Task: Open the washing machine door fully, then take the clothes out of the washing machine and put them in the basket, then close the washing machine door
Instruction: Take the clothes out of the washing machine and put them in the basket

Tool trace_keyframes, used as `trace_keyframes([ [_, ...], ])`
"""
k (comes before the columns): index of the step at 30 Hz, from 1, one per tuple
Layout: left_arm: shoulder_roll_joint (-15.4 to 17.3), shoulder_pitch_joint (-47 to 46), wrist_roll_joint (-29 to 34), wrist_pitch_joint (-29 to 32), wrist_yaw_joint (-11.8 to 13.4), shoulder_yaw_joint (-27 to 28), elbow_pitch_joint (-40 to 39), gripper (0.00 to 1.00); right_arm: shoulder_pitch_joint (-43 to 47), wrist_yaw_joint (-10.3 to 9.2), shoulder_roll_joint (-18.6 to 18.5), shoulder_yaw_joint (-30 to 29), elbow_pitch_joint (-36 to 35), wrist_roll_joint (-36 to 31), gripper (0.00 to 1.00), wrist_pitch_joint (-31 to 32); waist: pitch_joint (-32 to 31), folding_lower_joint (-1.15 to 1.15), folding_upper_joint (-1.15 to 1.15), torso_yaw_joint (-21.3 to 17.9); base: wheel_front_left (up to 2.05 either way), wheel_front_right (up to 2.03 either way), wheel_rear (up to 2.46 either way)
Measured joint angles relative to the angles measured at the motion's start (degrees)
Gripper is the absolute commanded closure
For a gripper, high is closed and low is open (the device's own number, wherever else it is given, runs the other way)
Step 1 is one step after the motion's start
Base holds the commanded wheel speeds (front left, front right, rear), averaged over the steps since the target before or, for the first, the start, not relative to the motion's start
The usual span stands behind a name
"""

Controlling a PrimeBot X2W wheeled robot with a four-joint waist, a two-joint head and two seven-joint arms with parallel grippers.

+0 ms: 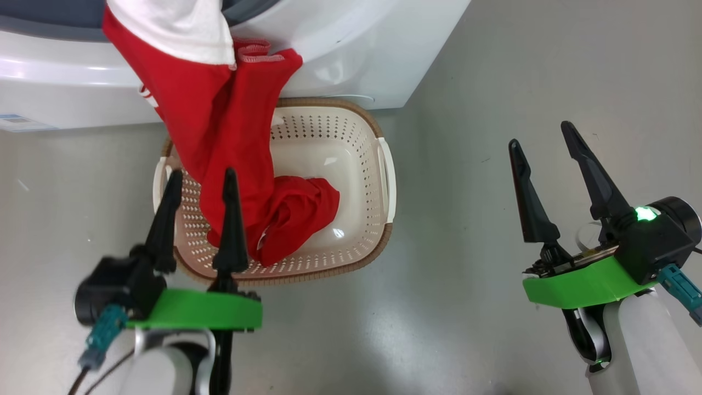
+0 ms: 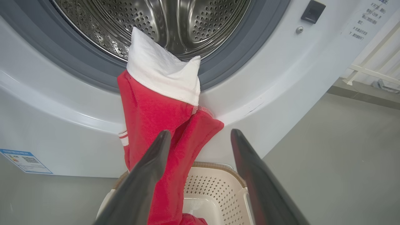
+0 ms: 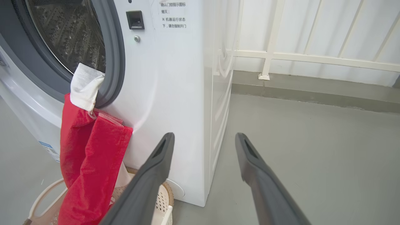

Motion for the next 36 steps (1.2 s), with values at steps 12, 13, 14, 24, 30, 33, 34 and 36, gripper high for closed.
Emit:
trace_keyframes([
  [12,1.29,-11.71,0.19,-1.63,-1.63,0.24,11.02,0.0,-0.05,0.0,0.0,0.19,-0.01,0.1,0.0,0.0,0.44,0.0,0.0,-1.01,0.0,0.0,0.0],
  [13,1.47,-13.02,0.49,-1.63,-1.82,0.19,12.01,0.0,-0.05,0.0,0.0,0.19,-0.01,0.11,0.0,0.0,0.54,0.0,0.0,-1.08,0.0,0.0,0.0],
  [14,1.75,-14.32,0.53,-1.63,-2.13,0.13,12.93,0.0,-0.07,0.0,0.0,0.2,-0.01,0.11,0.0,0.0,0.62,0.0,0.0,-1.14,0.0,0.0,0.0],
  [24,2.96,-24.7,0.4,-1.52,-4.5,0.54,20.52,0.0,-0.26,0.0,0.01,0.33,-0.02,0.54,0.0,0.0,1.1,0.0,0.0,-1.89,0.0,0.0,0.0],
  [30,4.13,-30.26,0.36,-0.33,-5.86,0.57,27.02,0.0,-0.29,0.0,0.01,0.67,0.01,1.46,0.0,0.0,1.25,0.0,0.0,-2.36,0.0,0.0,0.0],
  [33,4.25,-32.7,-0.23,0.8,-7.17,0.33,29.96,0.0,-0.33,0.0,0.01,0.92,0.01,1.46,0.0,0.0,1.35,0.0,0.0,-2.59,0.0,0.0,0.0],
  [34,4.33,-33.5,-0.22,1.02,-7.56,0.19,31.01,0.0,-0.38,0.0,0.01,1.05,0.05,1.47,0.0,0.0,1.39,0.0,0.0,-2.68,0.0,0.0,0.0],
  [36,4.5,-35.0,-0.59,1.51,-8.1,0.07,32.95,0.0,-0.75,0.0,0.01,1.35,0.23,1.47,0.0,0.0,1.43,0.0,0.0,-2.91,0.0,0.0,0.0],
])
